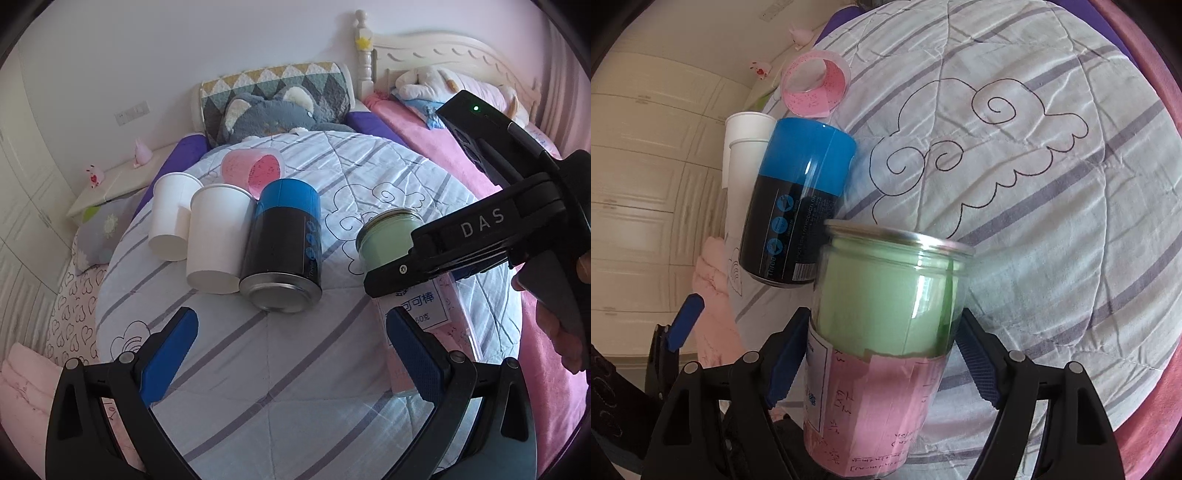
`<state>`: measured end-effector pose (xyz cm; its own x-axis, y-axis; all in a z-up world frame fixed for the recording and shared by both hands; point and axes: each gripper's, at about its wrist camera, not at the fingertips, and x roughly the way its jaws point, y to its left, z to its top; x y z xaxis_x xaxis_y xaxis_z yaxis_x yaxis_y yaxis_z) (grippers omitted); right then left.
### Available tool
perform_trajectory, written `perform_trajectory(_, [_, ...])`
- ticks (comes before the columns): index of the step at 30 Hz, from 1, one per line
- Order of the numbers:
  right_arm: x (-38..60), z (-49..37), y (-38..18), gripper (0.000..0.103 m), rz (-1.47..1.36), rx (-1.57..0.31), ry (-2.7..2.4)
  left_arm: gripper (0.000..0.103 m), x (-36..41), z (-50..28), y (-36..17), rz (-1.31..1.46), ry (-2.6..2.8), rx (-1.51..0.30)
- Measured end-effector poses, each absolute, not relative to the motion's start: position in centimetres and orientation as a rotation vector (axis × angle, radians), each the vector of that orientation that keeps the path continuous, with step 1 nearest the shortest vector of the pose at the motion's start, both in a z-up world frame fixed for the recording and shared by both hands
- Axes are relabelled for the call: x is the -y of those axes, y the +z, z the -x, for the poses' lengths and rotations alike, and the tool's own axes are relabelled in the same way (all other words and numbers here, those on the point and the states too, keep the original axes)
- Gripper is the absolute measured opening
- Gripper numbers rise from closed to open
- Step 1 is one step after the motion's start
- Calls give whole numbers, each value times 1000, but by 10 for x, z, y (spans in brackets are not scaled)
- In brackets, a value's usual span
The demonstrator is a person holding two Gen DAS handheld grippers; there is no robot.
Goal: Flip cup upright
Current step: 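Lift the jar with the right gripper and rotate it upright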
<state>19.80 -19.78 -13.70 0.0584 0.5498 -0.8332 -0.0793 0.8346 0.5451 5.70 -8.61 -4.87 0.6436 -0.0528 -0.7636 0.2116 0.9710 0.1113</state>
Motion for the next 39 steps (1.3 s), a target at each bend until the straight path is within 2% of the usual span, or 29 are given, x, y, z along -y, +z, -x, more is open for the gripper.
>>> perform_trajectory(3, [209, -191, -135, 83, -472, -1383, 525, 103, 94, -56, -45, -187, -153, -856])
perform_trajectory(12, [258, -160, -128, 83, -661, -1200, 555, 103, 125, -53, -37, -167, -193, -857])
perform_trajectory(20, [328, -89, -87, 83, -591, -931, 336, 103, 159, -72, -42, -112, -188, -902])
perform_trajectory(39, [359, -45, -97, 83, -586, -882, 297, 102, 176, -109, -83, 25, -158, -1073])
